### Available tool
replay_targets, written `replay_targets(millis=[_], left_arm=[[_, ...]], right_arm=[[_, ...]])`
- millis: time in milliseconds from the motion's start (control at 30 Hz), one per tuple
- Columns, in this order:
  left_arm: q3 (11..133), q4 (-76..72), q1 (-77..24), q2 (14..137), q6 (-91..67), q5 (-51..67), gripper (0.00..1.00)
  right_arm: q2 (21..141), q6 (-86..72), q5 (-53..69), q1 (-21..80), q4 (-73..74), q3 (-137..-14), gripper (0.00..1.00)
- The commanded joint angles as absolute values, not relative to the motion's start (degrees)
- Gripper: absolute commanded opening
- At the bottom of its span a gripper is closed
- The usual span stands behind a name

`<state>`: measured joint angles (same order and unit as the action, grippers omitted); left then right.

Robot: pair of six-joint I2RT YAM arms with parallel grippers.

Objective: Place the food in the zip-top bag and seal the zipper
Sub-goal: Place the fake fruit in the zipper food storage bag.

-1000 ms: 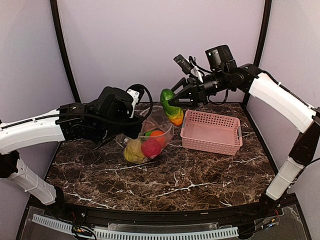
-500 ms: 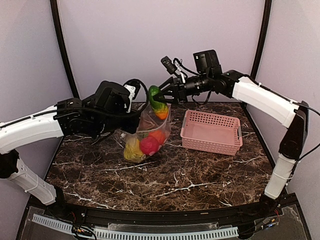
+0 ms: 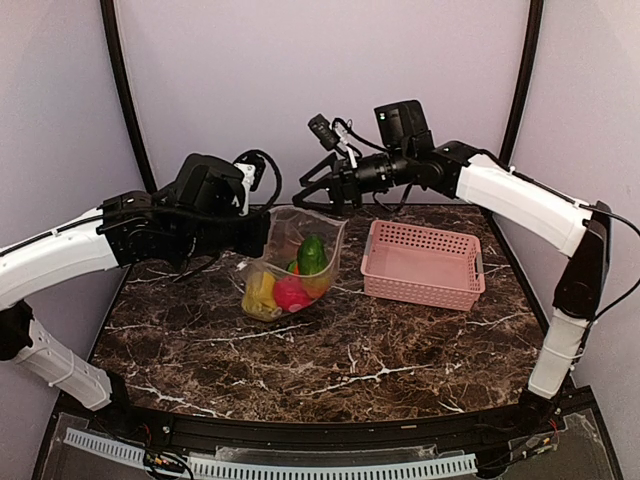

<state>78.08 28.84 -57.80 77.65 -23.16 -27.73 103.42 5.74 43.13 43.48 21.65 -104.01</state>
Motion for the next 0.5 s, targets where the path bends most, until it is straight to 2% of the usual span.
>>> replay_targets(millis=[0, 167, 467], left_arm=[[77.15, 29.15, -57.32, 75.22, -23.31, -27.22, 0.01], [75.88, 28.72, -57.31, 74.21, -23.46, -26.8, 0.01], [74.09, 27.58, -57.32, 73.28, -21.25, -24.95, 0.01]], right_arm=[[100.57, 9.54, 41.23, 43.73, 24.51, -107.18, 0.8], [96.61, 18.59, 40.63, 43.77, 32.12, -105.79, 0.72], [93.15, 25.62, 30.15, 43.76, 39.97, -96.92, 0.7]])
